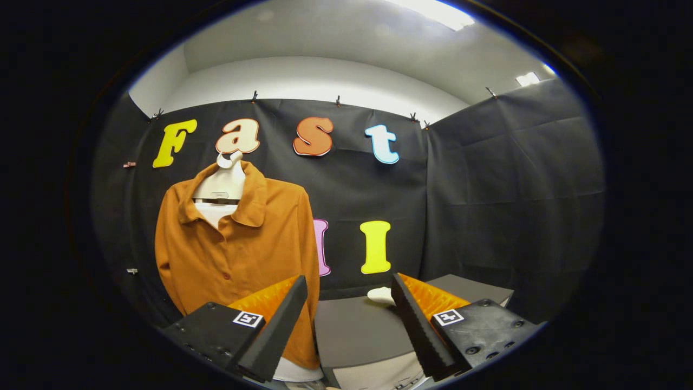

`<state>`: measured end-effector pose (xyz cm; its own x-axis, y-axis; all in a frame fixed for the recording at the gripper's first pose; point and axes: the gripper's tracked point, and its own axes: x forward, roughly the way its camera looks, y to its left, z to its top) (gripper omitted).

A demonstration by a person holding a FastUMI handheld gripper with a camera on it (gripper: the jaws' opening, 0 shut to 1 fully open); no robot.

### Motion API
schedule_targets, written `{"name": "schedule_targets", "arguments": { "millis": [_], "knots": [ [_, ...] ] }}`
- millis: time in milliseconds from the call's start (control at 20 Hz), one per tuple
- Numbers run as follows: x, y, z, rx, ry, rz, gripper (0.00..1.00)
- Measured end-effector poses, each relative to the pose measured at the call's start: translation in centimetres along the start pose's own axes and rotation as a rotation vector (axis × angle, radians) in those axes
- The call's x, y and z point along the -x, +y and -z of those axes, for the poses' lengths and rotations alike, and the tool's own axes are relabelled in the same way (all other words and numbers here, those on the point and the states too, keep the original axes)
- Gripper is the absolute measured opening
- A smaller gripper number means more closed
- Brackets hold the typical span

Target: Iron the clothes twice with a garment steamer, once on the left side and once on the right side.

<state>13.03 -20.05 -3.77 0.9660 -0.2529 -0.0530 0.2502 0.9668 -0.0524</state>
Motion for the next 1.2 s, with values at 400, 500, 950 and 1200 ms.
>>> {"name": "schedule_targets", "arguments": {
  "millis": [400, 500, 950, 1200],
  "knots": [
    [-10.0, -7.7, 6.9, 0.003, 0.204, -0.008, 0.98],
    [-11.8, -8.9, 9.1, -0.004, 0.268, -0.017, 0.99],
    [-16.9, -11.1, 17.3, -0.003, 0.543, -0.085, 0.99],
    [-17.9, -11.6, 19.6, -0.001, 0.663, -0.09, 0.99]
  ]
}}
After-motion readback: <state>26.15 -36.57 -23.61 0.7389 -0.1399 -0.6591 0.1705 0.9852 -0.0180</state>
